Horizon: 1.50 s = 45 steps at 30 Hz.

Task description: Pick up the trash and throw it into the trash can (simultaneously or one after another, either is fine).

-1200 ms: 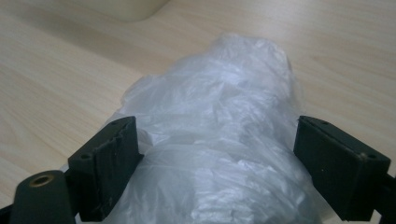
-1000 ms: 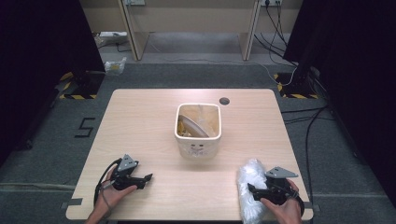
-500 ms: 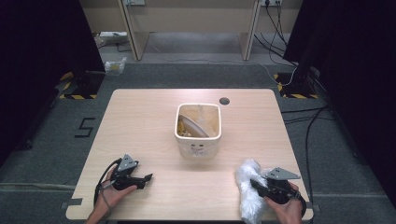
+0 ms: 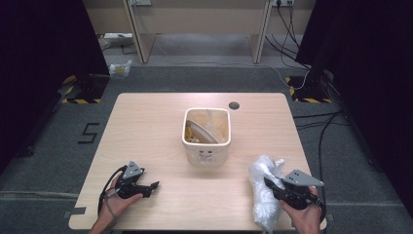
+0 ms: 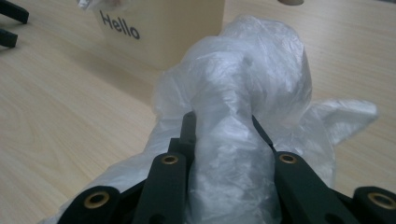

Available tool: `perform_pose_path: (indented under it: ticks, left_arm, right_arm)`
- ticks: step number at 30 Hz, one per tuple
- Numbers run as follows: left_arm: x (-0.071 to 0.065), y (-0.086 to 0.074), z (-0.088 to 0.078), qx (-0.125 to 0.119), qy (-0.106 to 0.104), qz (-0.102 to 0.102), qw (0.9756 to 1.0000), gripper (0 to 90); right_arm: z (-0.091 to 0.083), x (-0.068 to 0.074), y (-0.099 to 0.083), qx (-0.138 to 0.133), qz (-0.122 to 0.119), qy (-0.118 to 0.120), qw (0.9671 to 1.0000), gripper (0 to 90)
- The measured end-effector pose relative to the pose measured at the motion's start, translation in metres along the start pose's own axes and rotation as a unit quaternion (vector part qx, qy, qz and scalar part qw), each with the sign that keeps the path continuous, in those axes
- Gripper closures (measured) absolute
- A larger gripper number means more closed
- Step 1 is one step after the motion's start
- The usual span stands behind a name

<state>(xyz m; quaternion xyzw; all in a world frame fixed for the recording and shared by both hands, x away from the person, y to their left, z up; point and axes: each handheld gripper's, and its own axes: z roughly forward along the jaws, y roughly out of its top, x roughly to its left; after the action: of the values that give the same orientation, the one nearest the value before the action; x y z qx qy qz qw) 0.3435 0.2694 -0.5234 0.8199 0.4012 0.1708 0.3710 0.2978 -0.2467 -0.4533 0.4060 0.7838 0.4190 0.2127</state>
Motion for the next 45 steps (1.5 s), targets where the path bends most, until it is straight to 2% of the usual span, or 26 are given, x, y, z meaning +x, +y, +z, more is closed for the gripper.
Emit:
perform_pose_path:
  ticks: [15, 23, 30, 34, 38, 45]
  left_arm:
    - [0.000, 0.000, 0.000, 0.001, 0.000, 0.001, 1.0000, 17.3]
    - [0.000, 0.000, 0.000, 0.000, 0.000, 0.000, 1.0000, 17.3]
    - [0.000, 0.000, 0.000, 0.000, 0.000, -0.001, 1.0000, 17.3]
    - [0.000, 0.000, 0.000, 0.001, 0.000, 0.000, 1.0000, 17.3]
    - [0.000, 0.000, 0.000, 0.001, 0.000, 0.001, 1.0000, 17.3]
    - [0.000, 0.000, 0.000, 0.000, 0.000, 0.000, 1.0000, 17.3]
  right_arm:
    - [-0.017, -0.011, 0.025, -0.044, -0.005, -0.010, 0.9990, 75.8]
    - [-0.023, -0.018, 0.049, -0.073, -0.010, -0.011, 0.9973, 75.8]
    - [-0.023, -0.022, 0.074, -0.083, -0.019, -0.014, 0.9963, 75.8]
    - [-0.020, -0.022, 0.090, -0.085, -0.036, -0.015, 0.9957, 75.7]
    - [-0.018, -0.017, 0.110, -0.087, -0.054, -0.009, 0.9947, 75.8]
    - [-0.005, -0.010, 0.150, -0.094, -0.072, 0.018, 0.9928, 75.7]
